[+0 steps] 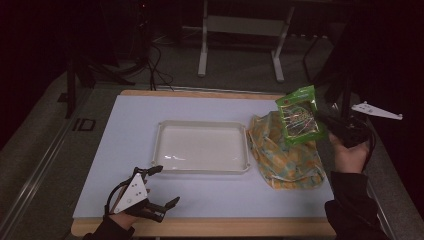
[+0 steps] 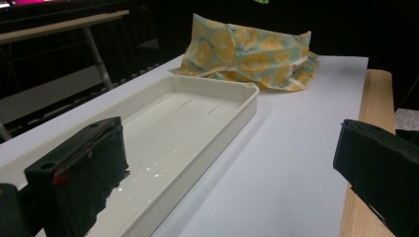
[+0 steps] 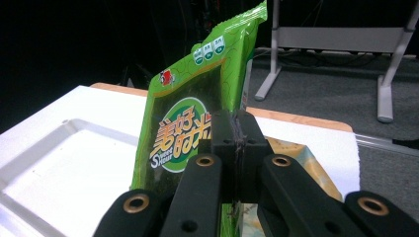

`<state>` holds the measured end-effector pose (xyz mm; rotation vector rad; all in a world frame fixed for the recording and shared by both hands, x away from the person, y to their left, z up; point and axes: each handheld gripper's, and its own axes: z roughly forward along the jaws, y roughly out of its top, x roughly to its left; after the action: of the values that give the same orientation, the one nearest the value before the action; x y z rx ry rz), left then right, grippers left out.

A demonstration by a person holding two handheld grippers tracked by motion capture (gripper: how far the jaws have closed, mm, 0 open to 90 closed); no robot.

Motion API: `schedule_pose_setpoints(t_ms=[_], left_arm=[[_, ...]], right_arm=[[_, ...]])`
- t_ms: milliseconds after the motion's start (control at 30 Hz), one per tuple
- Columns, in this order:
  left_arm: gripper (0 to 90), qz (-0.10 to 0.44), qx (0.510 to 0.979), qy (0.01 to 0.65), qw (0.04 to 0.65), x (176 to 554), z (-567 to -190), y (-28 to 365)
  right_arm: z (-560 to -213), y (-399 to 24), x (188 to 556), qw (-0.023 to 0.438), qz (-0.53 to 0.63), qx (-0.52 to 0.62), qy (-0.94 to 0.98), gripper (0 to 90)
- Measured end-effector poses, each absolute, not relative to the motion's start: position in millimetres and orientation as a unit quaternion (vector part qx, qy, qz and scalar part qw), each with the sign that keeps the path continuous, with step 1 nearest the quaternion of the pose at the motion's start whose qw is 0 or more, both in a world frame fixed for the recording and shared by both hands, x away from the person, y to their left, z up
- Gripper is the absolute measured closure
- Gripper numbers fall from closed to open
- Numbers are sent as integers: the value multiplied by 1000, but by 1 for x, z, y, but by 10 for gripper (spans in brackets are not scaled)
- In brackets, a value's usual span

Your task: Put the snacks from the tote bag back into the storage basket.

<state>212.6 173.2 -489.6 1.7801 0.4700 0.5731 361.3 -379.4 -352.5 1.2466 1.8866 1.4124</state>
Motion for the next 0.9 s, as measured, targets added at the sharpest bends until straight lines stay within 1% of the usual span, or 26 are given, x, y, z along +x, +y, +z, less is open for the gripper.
schedule_pose_setpoints(t_ms=[900], left_arm=[[4, 244, 759, 199, 570, 212, -489, 174]], right_arm=[[-355, -324, 373, 210, 530, 429, 701, 897]])
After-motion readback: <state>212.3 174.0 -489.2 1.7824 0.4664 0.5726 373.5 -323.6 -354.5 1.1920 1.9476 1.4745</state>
